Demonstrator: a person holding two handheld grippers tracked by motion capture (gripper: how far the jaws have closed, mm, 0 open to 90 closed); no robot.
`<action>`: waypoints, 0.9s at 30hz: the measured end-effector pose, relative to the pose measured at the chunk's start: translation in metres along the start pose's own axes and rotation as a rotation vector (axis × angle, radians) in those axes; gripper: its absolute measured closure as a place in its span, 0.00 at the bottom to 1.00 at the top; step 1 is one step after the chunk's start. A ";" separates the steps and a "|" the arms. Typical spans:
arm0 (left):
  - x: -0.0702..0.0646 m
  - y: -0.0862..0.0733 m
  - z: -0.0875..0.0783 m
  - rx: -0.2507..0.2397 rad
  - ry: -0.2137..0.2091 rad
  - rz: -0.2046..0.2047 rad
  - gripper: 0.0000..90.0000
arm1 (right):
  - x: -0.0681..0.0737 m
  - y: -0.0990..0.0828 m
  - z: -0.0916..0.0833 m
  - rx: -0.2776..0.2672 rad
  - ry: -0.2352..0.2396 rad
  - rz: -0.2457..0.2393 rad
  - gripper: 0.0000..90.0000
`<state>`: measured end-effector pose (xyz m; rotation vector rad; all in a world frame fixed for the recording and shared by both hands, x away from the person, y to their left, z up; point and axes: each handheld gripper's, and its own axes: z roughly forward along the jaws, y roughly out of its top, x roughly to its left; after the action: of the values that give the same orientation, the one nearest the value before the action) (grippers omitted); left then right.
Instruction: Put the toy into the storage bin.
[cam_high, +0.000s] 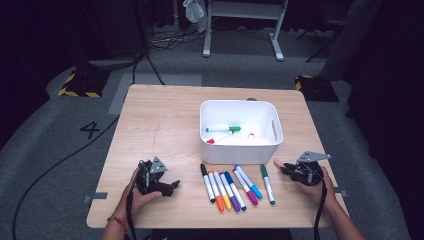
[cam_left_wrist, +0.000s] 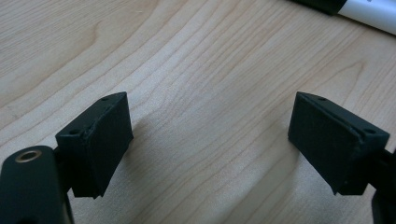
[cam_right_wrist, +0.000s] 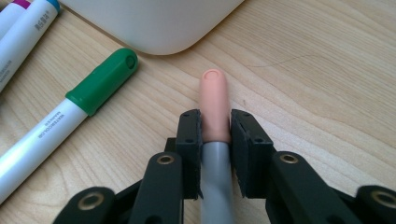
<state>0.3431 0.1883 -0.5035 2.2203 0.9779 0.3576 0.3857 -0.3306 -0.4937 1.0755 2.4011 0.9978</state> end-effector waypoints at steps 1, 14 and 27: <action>0.000 0.000 0.000 0.000 0.000 0.000 0.15 | 0.000 0.000 0.000 0.001 0.001 -0.006 0.83; 0.000 0.000 0.000 0.000 0.001 0.001 0.15 | -0.010 0.027 -0.044 -0.174 0.065 -0.032 0.83; 0.000 0.000 0.000 0.000 0.000 0.001 0.15 | -0.001 0.112 -0.093 -0.292 0.109 -0.209 0.83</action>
<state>0.3431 0.1884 -0.5034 2.2211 0.9773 0.3584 0.3950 -0.3218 -0.3485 0.6703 2.2966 1.3085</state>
